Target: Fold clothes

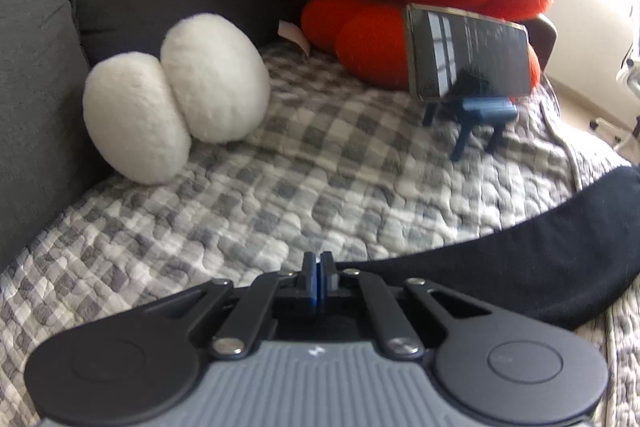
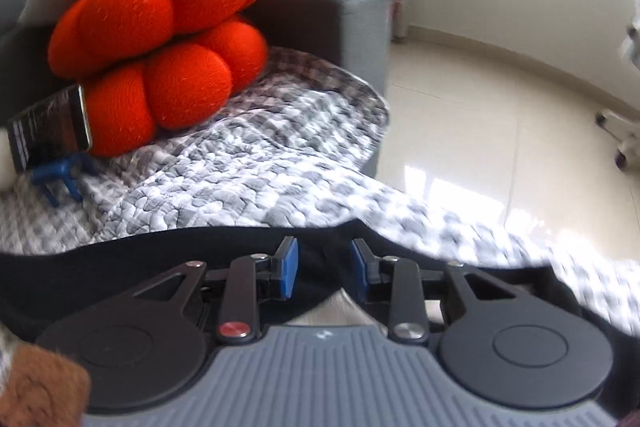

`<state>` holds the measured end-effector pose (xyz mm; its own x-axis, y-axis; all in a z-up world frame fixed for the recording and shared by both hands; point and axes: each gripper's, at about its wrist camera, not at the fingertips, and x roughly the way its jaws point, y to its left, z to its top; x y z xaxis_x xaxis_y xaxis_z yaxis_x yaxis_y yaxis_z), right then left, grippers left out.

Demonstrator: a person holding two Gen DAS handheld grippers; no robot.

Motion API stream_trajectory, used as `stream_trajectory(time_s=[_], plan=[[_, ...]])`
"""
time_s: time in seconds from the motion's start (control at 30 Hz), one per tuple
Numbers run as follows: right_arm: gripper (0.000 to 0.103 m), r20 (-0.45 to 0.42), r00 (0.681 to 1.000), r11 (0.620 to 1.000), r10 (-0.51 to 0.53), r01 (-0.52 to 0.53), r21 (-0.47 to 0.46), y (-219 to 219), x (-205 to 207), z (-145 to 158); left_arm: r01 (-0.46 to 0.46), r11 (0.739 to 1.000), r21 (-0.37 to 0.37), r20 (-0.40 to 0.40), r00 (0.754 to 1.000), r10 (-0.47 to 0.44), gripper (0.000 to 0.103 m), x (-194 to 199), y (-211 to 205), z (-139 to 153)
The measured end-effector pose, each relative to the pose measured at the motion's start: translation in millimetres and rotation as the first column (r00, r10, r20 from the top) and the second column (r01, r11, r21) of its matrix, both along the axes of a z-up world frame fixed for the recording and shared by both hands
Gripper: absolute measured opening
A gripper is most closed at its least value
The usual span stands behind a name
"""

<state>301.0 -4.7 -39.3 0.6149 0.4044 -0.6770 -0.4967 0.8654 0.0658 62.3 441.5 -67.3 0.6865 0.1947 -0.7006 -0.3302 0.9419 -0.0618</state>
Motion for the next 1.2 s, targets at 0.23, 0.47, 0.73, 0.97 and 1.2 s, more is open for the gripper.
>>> stream_trajectory(time_s=[0.23,0.47,0.73,0.97,1.2], plan=[[0.036,-0.076,0.997,0.999,-0.024,0.021,-0.038,11,35,-28,-0.036,0.999,-0.018,0.056,0.998,0.037,0.001,0,9,-1],[0.013,0.097,0.995,1.000,-0.027,0.029,-0.012,13,30,1,-0.085,0.996,-0.023,0.156,0.984,0.088,0.001,-5,13,17],[0.013,0.140,0.989,0.995,-0.057,0.068,-0.073,31,47,-3,-0.116,0.991,0.064,0.188,0.977,0.102,0.001,10,4,15],[0.016,0.124,0.990,0.984,-0.072,0.091,-0.154,44,45,-34,-0.209,0.977,0.039,0.198,0.960,0.197,0.001,16,16,1],[0.038,0.200,0.979,0.987,-0.038,0.068,-0.145,47,24,-1,-0.241,0.968,-0.070,0.210,0.945,0.250,0.008,-3,37,8]])
